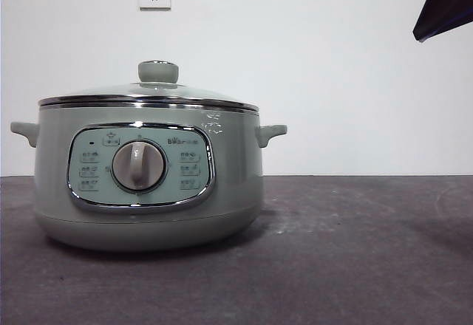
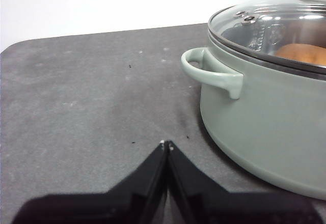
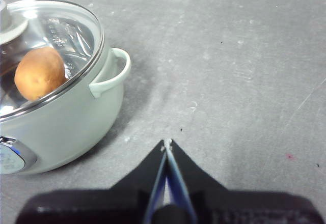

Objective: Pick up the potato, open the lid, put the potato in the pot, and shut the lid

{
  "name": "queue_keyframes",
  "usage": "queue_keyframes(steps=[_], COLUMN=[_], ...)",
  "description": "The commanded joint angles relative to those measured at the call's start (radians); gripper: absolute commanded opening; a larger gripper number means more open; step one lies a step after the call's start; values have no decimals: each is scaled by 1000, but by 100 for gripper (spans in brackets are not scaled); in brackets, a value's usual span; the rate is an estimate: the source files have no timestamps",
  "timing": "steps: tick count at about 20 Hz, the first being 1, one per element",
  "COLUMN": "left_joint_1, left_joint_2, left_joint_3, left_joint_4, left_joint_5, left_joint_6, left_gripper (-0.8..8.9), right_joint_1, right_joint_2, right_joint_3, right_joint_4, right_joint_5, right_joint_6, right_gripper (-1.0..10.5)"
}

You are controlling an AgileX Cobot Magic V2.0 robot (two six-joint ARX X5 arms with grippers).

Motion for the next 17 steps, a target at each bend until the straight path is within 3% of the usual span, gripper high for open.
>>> queue_keyframes(steps=[1,8,12,13,15,17], left_joint_1=[3,3,3,3,3,3], left_joint_2=[-3,-3,-3,-3,-3,-3], left_joint_3=[-15,-15,-15,-15,-15,-15], left_joint_4=[1,1,2,1,1,1], left_joint_5=[-2,-2,-2,-2,-2,-2], left_joint_6=[1,0,0,0,1,0], left_gripper=[-3,-3,-3,-3,-3,-3], right_joint_1=[0,-6,-88,-122,-222,-337], right_joint_2=[-3,-15,-82,-110,-186,-271], right_joint_3=[-6,-6,-6,-8,-29,-98], right_joint_4=[5,-4,-24,-26,-15,55], right_joint_5=[5,7,-2,-3,-88,-274], right_joint_6=[10,9,1,-38,-79,-179], right_gripper=[1,1,1,1,1,1])
